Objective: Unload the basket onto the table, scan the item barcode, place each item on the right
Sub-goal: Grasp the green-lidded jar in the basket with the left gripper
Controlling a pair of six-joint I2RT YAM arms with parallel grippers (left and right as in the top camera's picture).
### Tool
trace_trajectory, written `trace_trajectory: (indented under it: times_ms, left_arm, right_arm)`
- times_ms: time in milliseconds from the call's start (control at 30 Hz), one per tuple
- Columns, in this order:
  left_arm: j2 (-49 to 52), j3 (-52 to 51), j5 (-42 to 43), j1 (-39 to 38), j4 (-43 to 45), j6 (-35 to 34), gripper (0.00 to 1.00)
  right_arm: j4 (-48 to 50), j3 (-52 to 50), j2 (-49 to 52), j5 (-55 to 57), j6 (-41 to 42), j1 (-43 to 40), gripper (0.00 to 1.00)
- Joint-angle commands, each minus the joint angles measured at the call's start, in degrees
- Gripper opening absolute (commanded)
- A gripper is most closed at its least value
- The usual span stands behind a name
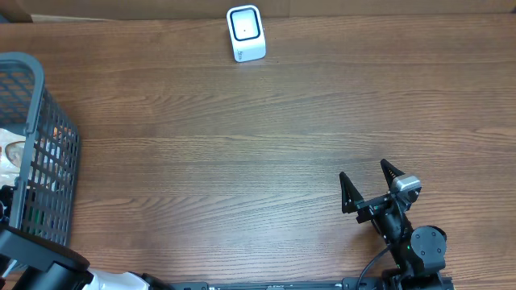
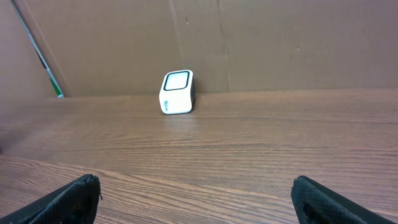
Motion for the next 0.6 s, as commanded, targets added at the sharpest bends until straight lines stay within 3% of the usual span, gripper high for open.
trace_trajectory:
  times_ms: [0,567]
  left_arm:
    - [0.5,-1.2,0.5,0.2,2.3,0.2,0.86]
    - [0.5,-4.5,5.8,0.2,6.6,2.4,0.80]
  right_arm:
    - [0.3,0.1,-0.7,-0.1,-0.2,0.0,1.00]
    - [0.3,0.1,-0.7,-0.1,-0.2,0.0,1.00]
